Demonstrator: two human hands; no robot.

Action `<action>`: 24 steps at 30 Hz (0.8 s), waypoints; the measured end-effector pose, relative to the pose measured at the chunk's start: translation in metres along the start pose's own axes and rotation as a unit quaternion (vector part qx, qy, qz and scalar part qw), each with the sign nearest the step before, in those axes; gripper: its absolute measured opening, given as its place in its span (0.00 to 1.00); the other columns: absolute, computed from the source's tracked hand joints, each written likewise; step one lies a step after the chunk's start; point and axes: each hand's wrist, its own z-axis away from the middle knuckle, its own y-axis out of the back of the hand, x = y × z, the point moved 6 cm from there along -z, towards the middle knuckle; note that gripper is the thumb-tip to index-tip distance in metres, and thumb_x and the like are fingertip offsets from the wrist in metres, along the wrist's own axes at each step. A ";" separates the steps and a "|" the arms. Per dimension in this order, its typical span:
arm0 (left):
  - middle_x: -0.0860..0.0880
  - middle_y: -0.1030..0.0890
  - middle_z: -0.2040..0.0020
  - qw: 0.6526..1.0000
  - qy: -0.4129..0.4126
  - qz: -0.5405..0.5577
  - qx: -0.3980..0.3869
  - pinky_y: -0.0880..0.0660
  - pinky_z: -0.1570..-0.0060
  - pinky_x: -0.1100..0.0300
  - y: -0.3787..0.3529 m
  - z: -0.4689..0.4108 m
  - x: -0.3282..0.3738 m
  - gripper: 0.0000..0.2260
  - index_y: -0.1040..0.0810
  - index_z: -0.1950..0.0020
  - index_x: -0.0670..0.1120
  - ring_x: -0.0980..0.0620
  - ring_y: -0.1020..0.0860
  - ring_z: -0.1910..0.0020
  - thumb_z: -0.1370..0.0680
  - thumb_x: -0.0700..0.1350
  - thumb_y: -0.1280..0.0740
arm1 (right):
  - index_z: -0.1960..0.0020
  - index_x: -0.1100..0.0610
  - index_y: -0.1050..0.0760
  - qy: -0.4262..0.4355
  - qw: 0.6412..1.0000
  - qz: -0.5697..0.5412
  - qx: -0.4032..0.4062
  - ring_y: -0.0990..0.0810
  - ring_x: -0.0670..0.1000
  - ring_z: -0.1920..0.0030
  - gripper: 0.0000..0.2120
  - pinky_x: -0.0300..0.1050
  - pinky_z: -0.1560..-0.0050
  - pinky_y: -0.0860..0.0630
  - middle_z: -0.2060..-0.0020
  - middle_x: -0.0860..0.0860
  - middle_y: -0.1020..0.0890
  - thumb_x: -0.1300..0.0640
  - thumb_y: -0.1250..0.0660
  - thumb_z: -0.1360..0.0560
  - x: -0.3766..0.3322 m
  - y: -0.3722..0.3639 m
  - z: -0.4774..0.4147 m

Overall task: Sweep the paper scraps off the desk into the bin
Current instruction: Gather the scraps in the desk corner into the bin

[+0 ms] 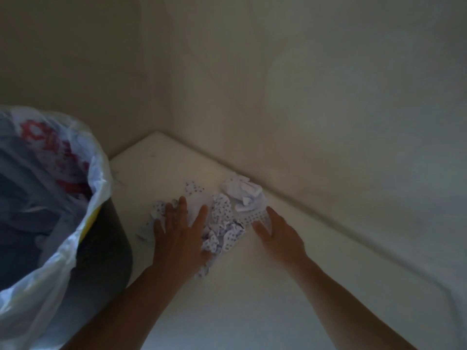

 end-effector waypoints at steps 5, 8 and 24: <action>0.41 0.65 0.19 1.000 0.003 0.005 0.001 0.50 0.26 0.36 -0.001 0.001 -0.009 0.47 0.61 0.20 0.57 0.34 0.61 0.21 0.28 0.67 0.35 | 0.25 0.57 0.40 -0.130 0.984 0.056 0.112 0.33 0.62 0.29 0.32 0.57 0.31 0.33 0.27 0.60 0.33 0.39 0.44 0.22 0.036 0.039 -0.022; 0.40 0.66 0.20 1.000 0.005 0.005 -0.008 0.50 0.26 0.36 -0.003 0.000 -0.010 0.49 0.62 0.20 0.57 0.34 0.62 0.22 0.29 0.68 0.35 | 0.23 0.60 0.46 -0.176 0.984 0.016 0.033 0.41 0.63 0.24 0.36 0.58 0.27 0.39 0.24 0.64 0.41 0.39 0.44 0.21 0.058 0.026 -0.028; 0.44 0.76 0.23 0.992 0.037 0.110 -0.043 0.52 0.29 0.30 -0.015 0.003 -0.015 0.59 0.73 0.25 0.56 0.35 0.68 0.23 0.38 0.75 0.35 | 0.23 0.50 0.45 0.185 0.976 -0.113 -0.021 0.40 0.64 0.24 0.37 0.62 0.27 0.37 0.23 0.59 0.41 0.42 0.32 0.25 -0.128 -0.001 -0.073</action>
